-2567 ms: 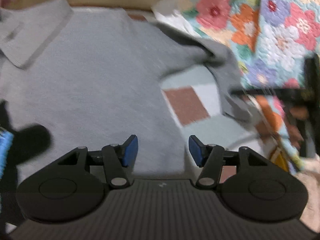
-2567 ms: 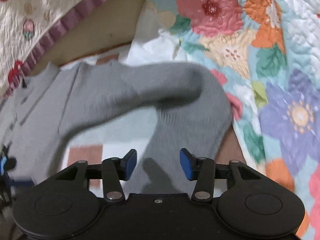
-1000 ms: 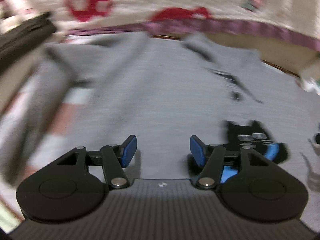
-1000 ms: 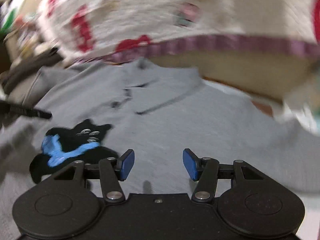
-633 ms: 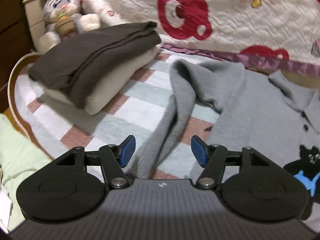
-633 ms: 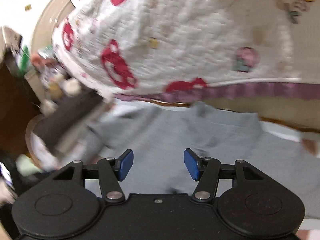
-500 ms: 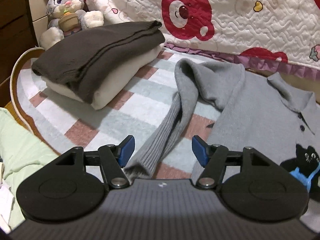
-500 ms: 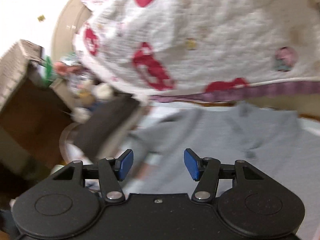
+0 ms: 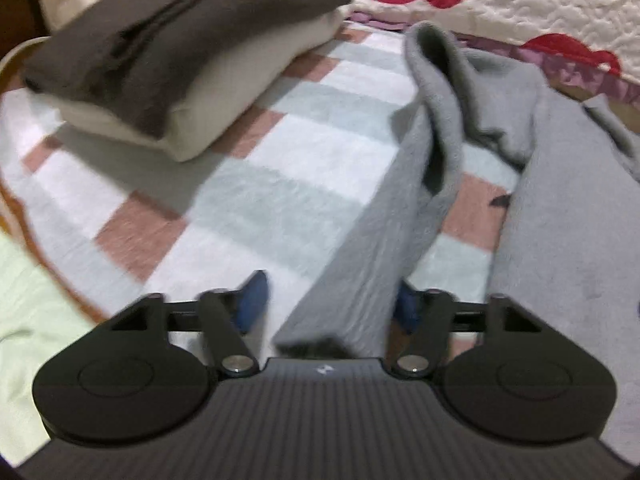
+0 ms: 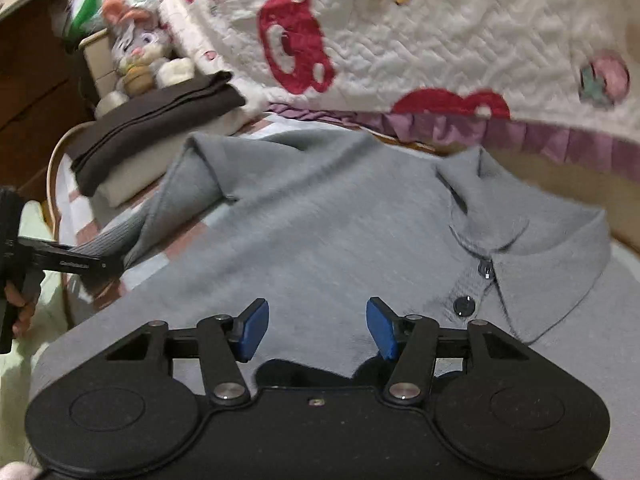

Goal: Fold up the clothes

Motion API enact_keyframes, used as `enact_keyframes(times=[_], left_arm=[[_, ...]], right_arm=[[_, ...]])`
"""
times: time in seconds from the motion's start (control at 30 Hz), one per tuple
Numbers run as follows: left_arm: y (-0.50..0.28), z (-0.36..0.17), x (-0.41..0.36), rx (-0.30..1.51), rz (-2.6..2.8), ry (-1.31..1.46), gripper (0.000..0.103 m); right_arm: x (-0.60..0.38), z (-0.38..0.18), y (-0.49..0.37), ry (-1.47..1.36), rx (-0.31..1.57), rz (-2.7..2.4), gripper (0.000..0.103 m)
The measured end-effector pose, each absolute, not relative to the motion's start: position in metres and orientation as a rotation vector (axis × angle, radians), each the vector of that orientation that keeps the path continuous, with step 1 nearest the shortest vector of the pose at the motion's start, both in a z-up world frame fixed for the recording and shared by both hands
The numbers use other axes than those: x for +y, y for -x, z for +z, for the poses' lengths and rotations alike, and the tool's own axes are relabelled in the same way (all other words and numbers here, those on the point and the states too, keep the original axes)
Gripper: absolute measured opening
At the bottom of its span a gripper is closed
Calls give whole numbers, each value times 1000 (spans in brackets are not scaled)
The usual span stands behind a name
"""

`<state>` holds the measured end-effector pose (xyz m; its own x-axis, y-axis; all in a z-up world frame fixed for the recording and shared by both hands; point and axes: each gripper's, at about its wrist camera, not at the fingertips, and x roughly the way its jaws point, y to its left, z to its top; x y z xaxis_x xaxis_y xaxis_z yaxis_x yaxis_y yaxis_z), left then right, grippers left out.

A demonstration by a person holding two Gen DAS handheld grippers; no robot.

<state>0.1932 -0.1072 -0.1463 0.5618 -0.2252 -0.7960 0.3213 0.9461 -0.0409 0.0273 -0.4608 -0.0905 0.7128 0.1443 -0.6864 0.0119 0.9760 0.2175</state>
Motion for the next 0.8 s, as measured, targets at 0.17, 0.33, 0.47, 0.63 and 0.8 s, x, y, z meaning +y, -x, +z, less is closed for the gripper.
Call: enact_keyframes(times=[0.17,0.33,0.47,0.63,0.8], left_arm=[[-214,-99,-133,831,-266,-350,9],[-264,-3,-123,698,-103,-372,7],[-301,52,-120,661,-3,-387,7],[-352,82,-125,657,66,-461,7],[-406,48,-119,656,180,-393,8]], right_arm=[[-487,-120,-46,-331,733,69,60],[-500,-131,-49,-318,727,54,60],[-513,-141,-52,-344,773,44,60],[-524,-146,-60,-314,789,23,60],[-550,-142,-59,-400,768,-27,60]])
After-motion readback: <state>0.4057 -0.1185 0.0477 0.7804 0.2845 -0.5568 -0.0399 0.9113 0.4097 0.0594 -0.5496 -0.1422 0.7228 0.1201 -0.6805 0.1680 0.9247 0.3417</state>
